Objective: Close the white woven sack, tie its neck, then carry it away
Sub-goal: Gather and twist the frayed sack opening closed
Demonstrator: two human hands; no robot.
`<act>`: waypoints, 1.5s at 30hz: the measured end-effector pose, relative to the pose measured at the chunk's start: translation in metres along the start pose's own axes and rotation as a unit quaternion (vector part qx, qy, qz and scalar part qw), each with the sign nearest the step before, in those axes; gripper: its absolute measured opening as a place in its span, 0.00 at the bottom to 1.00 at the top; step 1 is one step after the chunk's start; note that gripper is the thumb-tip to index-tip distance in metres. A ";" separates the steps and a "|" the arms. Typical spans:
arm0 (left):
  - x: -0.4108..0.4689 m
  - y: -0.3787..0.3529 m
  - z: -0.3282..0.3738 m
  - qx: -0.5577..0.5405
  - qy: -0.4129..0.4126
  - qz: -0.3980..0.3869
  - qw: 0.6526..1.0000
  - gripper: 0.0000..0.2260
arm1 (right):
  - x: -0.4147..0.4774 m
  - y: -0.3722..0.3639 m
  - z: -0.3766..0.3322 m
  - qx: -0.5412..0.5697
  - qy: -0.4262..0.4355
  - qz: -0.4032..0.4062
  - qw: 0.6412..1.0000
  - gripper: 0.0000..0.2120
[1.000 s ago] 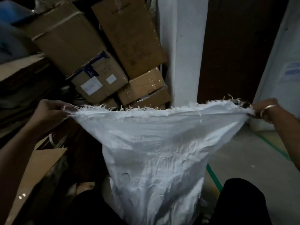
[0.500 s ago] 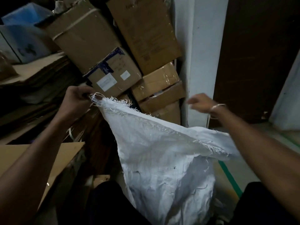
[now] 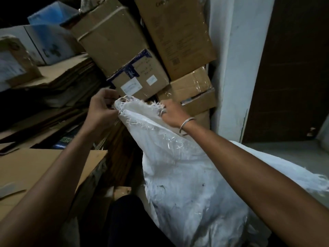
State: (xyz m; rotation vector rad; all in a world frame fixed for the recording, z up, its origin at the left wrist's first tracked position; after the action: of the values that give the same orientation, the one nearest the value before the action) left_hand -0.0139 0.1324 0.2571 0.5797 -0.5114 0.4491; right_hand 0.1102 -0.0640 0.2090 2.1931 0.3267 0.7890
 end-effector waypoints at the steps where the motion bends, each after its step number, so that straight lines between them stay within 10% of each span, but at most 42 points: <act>1: -0.003 0.000 -0.011 -0.018 0.049 0.027 0.998 0.26 | 0.003 0.008 0.004 0.005 -0.009 0.012 1.000 0.13; 7: -0.027 -0.052 -0.017 -0.111 0.084 -0.081 0.987 0.14 | -0.003 0.023 0.010 0.021 0.000 -0.009 1.000 0.09; 16: 0.010 -0.035 -0.040 -0.074 0.151 0.112 0.979 0.04 | -0.029 0.015 -0.007 0.054 0.018 -0.086 0.995 0.21; 19: 0.012 -0.033 -0.042 -0.057 0.157 0.138 0.976 0.06 | -0.036 0.009 -0.008 -0.099 0.018 -0.136 0.986 0.40; 22: 0.012 -0.031 -0.046 -0.040 0.179 0.166 0.969 0.03 | -0.034 0.010 -0.014 -0.166 0.051 -0.097 0.980 0.10; 30: 0.018 -0.065 -0.042 -0.232 0.216 -0.025 0.948 0.10 | -0.008 0.020 0.009 -0.119 0.027 -0.078 0.989 0.13; 34: 0.029 -0.074 -0.034 -0.113 0.156 -0.143 0.971 0.07 | -0.005 0.002 0.020 -0.054 0.005 -0.111 0.992 0.13; 41: 0.038 -0.065 -0.029 0.014 0.092 0.005 0.996 0.10 | -0.004 0.013 0.035 0.007 -0.018 -0.067 0.998 0.16; 45: 0.018 -0.061 0.003 0.138 -0.026 0.153 0.978 0.08 | -0.008 0.038 0.034 0.119 -0.046 0.094 0.987 0.13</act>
State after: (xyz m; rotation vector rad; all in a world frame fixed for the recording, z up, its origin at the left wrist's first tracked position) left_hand 0.0314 0.0893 0.2450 0.7855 -0.5969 0.8081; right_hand 0.1242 -0.1126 0.2160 2.5036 0.1766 0.7793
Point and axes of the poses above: each hand's wrist, its own x-axis towards the middle knuckle, its own y-axis out of the back of the hand, z = x × y, the point moved 9 cm from there along x, towards the middle knuckle
